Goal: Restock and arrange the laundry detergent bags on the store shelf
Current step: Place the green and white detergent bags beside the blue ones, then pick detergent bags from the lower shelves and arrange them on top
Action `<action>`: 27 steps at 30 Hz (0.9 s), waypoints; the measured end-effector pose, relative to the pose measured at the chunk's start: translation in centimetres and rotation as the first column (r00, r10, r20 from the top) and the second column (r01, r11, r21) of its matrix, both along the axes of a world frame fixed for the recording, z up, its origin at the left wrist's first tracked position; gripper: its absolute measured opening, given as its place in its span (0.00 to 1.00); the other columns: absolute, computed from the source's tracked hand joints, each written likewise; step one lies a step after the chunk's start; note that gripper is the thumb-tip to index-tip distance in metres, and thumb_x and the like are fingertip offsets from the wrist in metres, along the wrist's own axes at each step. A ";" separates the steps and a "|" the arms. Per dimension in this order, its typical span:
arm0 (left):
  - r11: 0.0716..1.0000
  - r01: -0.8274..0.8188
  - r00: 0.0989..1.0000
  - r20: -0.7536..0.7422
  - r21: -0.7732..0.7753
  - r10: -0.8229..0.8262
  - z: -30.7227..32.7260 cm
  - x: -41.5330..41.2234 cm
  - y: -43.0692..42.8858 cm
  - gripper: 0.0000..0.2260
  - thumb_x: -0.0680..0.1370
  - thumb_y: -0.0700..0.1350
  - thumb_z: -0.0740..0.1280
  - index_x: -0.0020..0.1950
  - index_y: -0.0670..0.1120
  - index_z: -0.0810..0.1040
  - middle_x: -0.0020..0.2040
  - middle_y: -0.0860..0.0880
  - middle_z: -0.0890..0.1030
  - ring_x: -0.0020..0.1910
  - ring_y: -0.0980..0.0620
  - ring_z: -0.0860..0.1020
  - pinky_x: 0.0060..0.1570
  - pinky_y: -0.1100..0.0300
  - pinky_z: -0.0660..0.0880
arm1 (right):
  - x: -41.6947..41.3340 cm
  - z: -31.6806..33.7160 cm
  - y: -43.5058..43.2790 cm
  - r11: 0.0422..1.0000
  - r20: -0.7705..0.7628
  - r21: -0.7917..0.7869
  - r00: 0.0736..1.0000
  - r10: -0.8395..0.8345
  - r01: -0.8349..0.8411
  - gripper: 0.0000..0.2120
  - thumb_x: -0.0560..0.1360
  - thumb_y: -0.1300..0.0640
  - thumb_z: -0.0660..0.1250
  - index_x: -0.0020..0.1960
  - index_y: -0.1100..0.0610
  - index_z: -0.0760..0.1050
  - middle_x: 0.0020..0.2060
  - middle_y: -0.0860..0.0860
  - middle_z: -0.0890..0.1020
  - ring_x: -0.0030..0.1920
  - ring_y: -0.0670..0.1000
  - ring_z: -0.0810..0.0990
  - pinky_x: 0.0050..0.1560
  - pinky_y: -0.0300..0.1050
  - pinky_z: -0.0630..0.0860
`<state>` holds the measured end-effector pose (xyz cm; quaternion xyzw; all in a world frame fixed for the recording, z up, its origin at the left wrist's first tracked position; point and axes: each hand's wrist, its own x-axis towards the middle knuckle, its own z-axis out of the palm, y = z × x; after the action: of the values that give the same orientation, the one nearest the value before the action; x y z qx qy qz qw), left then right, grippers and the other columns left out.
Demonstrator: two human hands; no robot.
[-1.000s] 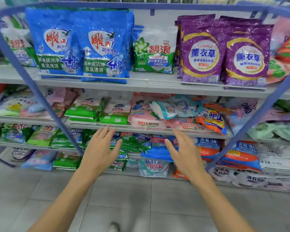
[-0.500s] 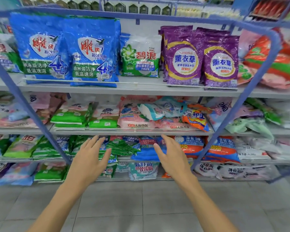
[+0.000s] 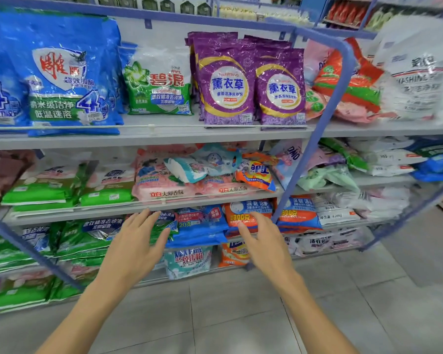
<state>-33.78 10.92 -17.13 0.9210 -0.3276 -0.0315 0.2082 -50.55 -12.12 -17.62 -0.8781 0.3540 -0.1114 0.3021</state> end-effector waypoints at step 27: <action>0.889 0.439 0.889 -0.080 -0.130 -0.451 0.5 -4.4 -39.2 0.27 0.83 0.61 0.58 0.80 0.52 0.64 0.80 0.54 0.63 0.80 0.53 0.59 0.78 0.55 0.58 | -6.9 0.4 -28.5 0.919 0.066 0.127 0.921 -0.383 0.373 0.27 0.83 0.42 0.61 0.78 0.52 0.64 0.74 0.49 0.72 0.73 0.51 0.71 0.72 0.49 0.68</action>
<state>-38.15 -28.31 -16.61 0.8056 -0.5196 -0.1105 0.2625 -57.45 -40.61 -17.23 -0.7687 0.5089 -0.1870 0.3393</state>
